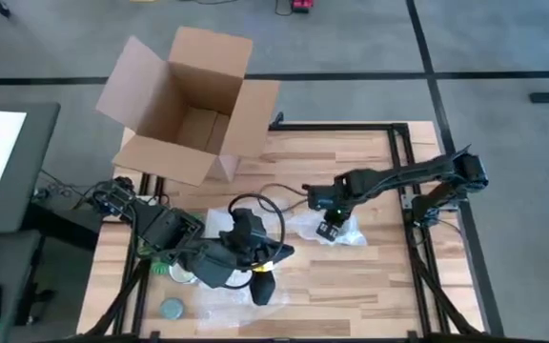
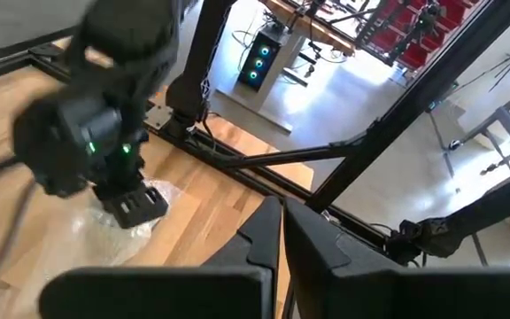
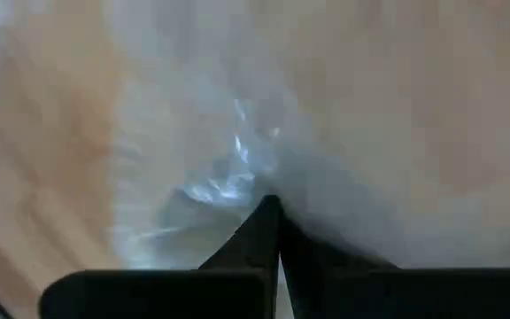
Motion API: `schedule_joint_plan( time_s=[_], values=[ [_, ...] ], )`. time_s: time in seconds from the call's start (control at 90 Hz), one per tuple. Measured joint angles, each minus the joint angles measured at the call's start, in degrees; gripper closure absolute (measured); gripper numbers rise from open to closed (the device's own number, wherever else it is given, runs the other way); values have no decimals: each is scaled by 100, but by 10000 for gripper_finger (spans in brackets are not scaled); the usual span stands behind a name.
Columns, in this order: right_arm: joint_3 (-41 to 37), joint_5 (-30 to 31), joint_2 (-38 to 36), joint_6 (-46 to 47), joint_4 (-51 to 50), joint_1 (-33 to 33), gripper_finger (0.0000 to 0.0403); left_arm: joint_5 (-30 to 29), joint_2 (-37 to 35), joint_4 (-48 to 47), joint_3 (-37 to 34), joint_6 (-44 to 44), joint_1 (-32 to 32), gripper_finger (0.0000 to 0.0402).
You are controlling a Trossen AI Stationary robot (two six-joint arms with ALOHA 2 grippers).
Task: Wrap mug
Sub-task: Wrap the green mug with bubble wrap
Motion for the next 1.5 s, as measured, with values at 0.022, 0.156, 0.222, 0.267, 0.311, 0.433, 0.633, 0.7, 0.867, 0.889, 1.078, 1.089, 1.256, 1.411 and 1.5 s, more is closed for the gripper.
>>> schedule_joint_plan(
  time_s=[0.022, 0.156, 0.222, 0.267, 0.311, 0.433, 0.633, 0.7, 0.867, 0.889, 1.078, 1.089, 1.256, 1.411, 1.5],
  values=[
    [-128, -2, -6, 46, 145, 22, 403, -1, 0, 1, 0, 0, 0, 402],
    [-731, 2, -16, 259, 899, 147, 403, -1, 0, -3, 0, 4, 0, 402],
    [-738, -14, -23, 262, 909, 141, 403, -13, 0, -3, 0, 4, 0, 402],
    [-644, -94, -9, 260, 781, 127, 403, -27, 0, -3, 0, 2, 0, 402],
    [-489, -140, -23, 231, 522, 117, 403, -32, 0, -3, 0, -2, 0, 402],
    [232, -396, -89, -89, -404, 84, 403, -64, 0, -2, 0, -6, 0, 402],
    [1526, -640, -102, -591, -1772, -23, 403, -63, -2, -5, 0, -11, -2, 402],
    [1879, -479, -114, -630, -1901, -70, 403, -63, -2, -5, 0, -9, -1, 402],
    [2119, 328, -112, -647, -1679, -321, 403, -58, -2, -5, 0, 4, 0, 402],
    [2075, 368, -112, -647, -1638, -365, 403, -58, -2, -4, -1, 4, -1, 402],
    [1295, -95, -101, -468, -1466, -399, 403, -49, -2, -5, 0, 4, 0, 402],
    [1240, -120, -101, -458, -1454, -375, 403, -49, -2, -5, 0, 4, 0, 402],
    [305, -243, -101, -204, -654, 8, 403, -47, -2, -7, -1, 7, -1, 402],
    [-562, 41, -100, 300, 578, 242, 403, -108, -2, -13, 0, 9, 0, 402],
    [-870, 165, -116, 366, 1038, 283, 403, -130, -2, -15, 0, 9, 0, 402]
  ],
)
